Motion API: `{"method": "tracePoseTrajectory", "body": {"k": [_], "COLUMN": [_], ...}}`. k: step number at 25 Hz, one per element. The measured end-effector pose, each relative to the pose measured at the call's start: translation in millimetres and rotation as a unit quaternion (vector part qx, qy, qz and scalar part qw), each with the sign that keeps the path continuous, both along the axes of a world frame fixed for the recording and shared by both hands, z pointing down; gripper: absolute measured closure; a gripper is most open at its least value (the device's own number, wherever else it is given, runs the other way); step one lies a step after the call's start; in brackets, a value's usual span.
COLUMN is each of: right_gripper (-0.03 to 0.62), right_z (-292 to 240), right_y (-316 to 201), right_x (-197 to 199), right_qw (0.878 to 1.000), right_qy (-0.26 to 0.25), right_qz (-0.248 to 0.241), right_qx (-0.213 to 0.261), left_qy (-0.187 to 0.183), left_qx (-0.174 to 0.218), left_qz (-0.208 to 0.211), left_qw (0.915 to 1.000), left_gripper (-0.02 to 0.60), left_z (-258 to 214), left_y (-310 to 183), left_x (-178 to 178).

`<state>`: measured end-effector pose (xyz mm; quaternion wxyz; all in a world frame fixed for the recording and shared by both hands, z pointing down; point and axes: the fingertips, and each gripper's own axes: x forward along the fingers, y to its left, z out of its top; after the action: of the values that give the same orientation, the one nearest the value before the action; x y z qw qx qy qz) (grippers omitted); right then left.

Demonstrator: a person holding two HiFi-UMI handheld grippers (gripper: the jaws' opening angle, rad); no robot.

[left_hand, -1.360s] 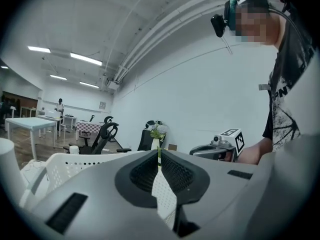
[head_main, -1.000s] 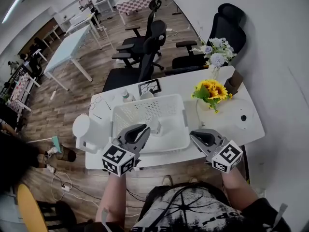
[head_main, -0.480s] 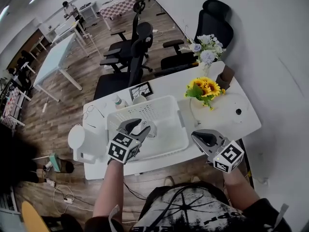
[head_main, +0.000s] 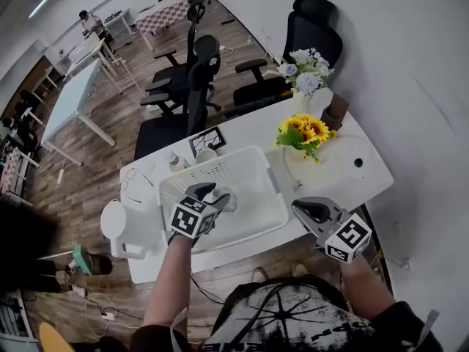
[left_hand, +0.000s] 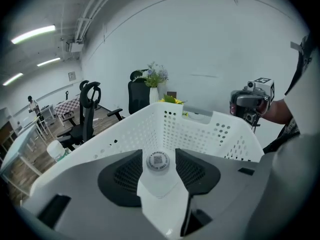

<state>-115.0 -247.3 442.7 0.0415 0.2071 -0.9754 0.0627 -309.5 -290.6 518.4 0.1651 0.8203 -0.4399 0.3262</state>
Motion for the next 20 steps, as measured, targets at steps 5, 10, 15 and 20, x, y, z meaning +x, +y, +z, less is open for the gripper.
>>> {"method": "tracePoseTrajectory", "body": {"k": [5, 10, 15, 20], "right_gripper": [0.563, 0.563, 0.563, 0.563], "right_z": [4, 8, 10, 13], "right_y": [0, 1, 1, 0], "right_x": [0, -1, -3, -5], "right_qw": [1.000, 1.000, 1.000, 1.000], "right_qy": [0.004, 0.009, 0.015, 0.018], "right_qz": [0.012, 0.017, 0.020, 0.016], "right_qx": [-0.003, -0.007, -0.009, -0.012], "left_qy": [0.014, 0.031, 0.031, 0.036], "left_qx": [-0.022, -0.015, 0.009, 0.018], "left_qz": [0.006, 0.006, 0.015, 0.010], "left_qw": [0.9996, 0.9994, 0.9994, 0.9992], "left_gripper": [0.383, 0.399, 0.426, 0.430], "left_z": [13, 15, 10, 10], "left_y": [-1, -4, -5, -4], "left_x": [0, -2, 0, -3]}}
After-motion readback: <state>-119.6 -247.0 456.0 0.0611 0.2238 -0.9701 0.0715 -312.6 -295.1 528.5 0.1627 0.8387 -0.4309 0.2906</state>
